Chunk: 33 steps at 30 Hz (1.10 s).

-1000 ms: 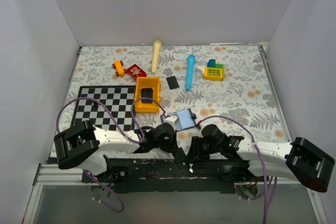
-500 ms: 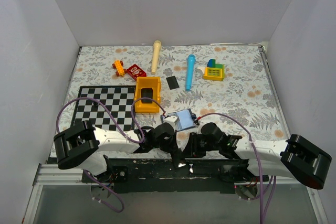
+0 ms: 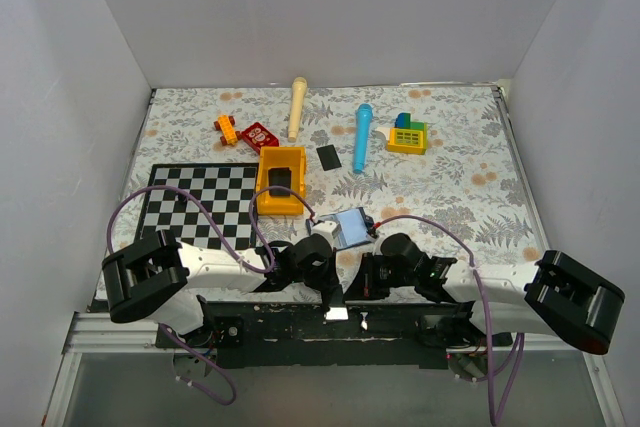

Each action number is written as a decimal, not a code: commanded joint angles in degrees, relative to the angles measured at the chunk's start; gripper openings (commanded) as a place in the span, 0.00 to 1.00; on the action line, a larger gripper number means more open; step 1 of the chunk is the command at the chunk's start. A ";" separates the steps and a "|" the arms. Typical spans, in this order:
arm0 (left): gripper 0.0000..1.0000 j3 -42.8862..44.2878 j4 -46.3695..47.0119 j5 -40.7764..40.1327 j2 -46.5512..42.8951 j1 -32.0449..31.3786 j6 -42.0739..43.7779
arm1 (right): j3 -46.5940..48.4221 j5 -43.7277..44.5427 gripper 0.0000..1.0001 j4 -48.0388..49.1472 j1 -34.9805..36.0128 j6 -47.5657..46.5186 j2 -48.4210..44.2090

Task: Put the credit cards into the card holder
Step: Pick up the credit card at the corner of the board.

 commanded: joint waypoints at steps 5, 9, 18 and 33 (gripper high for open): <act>0.00 0.35 -8.59 -4.63 -3.69 -0.32 -1.23 | 1.31 -0.51 0.01 1.67 0.21 0.12 -0.27; 0.09 2.29 -15.02 -8.95 -11.41 -0.32 -1.76 | 0.69 -0.51 0.15 -0.44 0.12 0.38 -2.55; 0.13 -3.15 -15.30 -3.33 -18.11 -2.08 -4.05 | 0.96 -1.48 0.29 -3.52 0.21 -0.14 -2.65; 0.10 -5.01 -12.39 -1.83 -12.67 -8.94 -7.83 | 1.13 1.25 0.38 -1.76 5.56 2.93 2.27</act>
